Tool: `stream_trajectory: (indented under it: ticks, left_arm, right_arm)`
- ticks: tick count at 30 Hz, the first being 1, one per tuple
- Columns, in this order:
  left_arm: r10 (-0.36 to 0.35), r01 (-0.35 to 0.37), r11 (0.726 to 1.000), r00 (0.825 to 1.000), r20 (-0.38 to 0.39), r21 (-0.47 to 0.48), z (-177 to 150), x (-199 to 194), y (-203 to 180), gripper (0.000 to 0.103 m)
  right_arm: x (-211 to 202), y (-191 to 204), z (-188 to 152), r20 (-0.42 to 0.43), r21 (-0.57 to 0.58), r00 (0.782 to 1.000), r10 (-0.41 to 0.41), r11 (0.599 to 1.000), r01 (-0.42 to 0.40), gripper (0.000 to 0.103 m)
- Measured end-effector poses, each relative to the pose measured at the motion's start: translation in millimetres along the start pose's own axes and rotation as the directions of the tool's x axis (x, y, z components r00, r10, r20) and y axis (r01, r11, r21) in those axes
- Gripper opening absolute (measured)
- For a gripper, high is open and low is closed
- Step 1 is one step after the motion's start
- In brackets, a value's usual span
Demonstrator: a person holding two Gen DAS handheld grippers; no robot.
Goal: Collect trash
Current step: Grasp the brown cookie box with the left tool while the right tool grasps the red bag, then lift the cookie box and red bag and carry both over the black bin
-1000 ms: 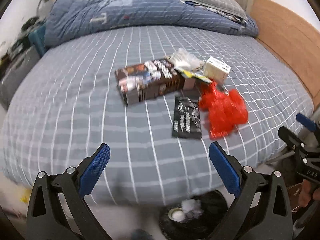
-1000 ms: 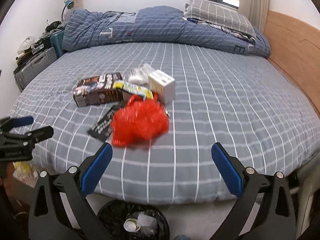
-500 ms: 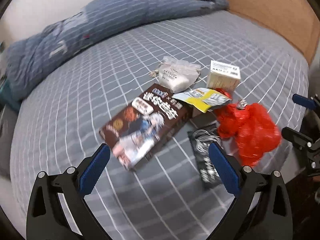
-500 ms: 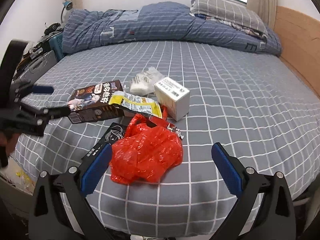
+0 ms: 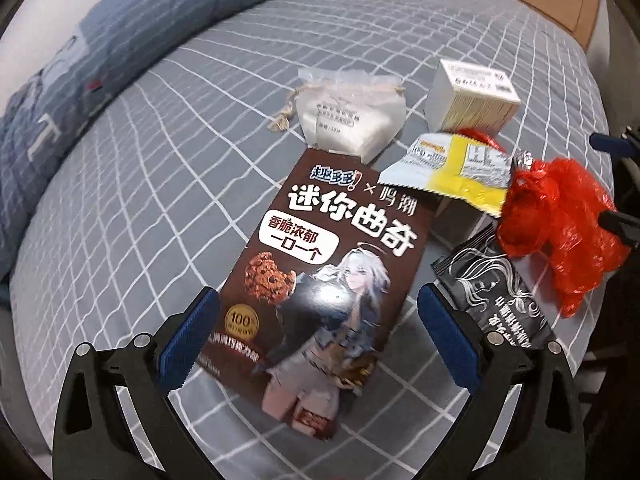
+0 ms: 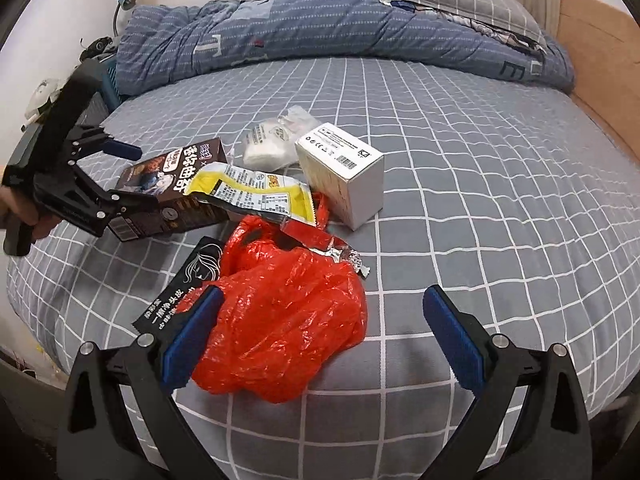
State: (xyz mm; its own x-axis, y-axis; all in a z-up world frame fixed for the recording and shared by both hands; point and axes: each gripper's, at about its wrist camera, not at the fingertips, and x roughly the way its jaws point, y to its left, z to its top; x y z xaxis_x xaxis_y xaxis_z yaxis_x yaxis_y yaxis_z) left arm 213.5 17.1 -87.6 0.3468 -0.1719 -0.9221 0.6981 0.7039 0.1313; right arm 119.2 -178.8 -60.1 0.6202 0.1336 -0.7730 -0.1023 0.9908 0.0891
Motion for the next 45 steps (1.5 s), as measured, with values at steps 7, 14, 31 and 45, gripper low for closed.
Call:
stream_trajectory:
  ticks: [7, 14, 31, 45]
  left_arm:
    - [-0.062, 0.062, 0.997, 0.998, -0.016, 0.045, 7.8, 10.5, 7.7, 0.097]
    - [-0.105, 0.107, 0.993, 0.994, -0.041, 0.051, 14.2, 18.4, 10.9, 0.098]
    - [-0.092, 0.102, 0.993, 0.984, -0.150, 0.057, 4.6, 44.5, -17.5, 0.097]
    - [0.067, -0.072, 0.936, 0.997, -0.027, -0.344, -21.8, 6.3, -6.0, 0.090]
  right_arm:
    - [5.8, 4.5, -1.2, -0.019, -0.017, 1.000, 0.025, 1.000, -0.025, 0.095]
    - [7.6, 9.1, -1.7, -0.031, -0.026, 0.999, 0.044, 0.999, -0.045, 0.095]
    - [20.8, 20.0, -3.3, -0.109, -0.057, 0.990, 0.092, 0.993, -0.099, 0.063]
    - [18.5, 14.7, -4.6, -0.116, -0.045, 0.988, 0.103, 0.993, -0.108, 0.014]
